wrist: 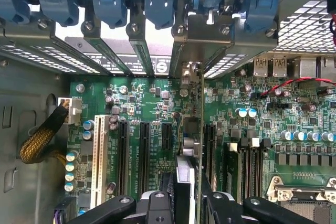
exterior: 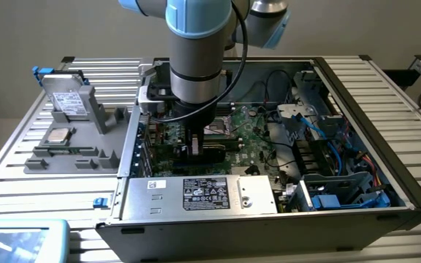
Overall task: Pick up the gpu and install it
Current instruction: 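Insert the gpu into the slot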
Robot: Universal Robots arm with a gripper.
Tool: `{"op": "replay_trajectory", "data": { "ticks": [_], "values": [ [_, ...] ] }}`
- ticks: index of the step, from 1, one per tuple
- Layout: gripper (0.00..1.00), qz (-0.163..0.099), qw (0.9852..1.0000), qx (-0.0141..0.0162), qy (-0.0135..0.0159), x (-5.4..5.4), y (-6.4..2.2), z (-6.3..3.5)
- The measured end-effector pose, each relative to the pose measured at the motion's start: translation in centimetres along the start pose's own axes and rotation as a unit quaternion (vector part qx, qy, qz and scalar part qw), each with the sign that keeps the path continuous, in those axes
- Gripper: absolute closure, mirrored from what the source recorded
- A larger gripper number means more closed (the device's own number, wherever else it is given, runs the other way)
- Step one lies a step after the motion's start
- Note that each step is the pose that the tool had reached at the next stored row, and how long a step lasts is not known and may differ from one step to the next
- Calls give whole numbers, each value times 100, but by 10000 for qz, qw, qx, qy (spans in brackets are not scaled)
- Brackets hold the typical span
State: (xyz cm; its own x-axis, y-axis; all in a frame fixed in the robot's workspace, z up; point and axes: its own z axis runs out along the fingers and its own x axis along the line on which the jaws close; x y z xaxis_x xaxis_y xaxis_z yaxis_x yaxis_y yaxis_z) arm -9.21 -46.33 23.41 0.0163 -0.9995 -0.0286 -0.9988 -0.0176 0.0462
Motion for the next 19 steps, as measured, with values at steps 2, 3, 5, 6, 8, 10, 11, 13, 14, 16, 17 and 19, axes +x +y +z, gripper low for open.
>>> {"op": "replay_trajectory", "data": {
  "ticks": [2,3,5,6,8,10,11,13,14,16,17,19],
  "values": [
    [71,0,10000,0,0,0,0,6],
    [71,0,10000,1,1,0,-1,9],
    [71,-1,10000,1,1,1,0,11],
    [71,-1,10000,1,2,1,0,11],
    [71,0,10000,2,1,1,0,12],
    [71,0,10000,2,0,0,0,12],
    [71,0,10000,2,0,0,0,12],
    [71,0,10000,2,0,0,0,12],
    [71,0,10000,2,0,0,0,12],
    [64,4,10000,3,-4,0,4,16],
    [64,3,10000,6,-3,-1,2,15],
    [57,-1,10000,10,0,0,0,-10]
  ]
}}
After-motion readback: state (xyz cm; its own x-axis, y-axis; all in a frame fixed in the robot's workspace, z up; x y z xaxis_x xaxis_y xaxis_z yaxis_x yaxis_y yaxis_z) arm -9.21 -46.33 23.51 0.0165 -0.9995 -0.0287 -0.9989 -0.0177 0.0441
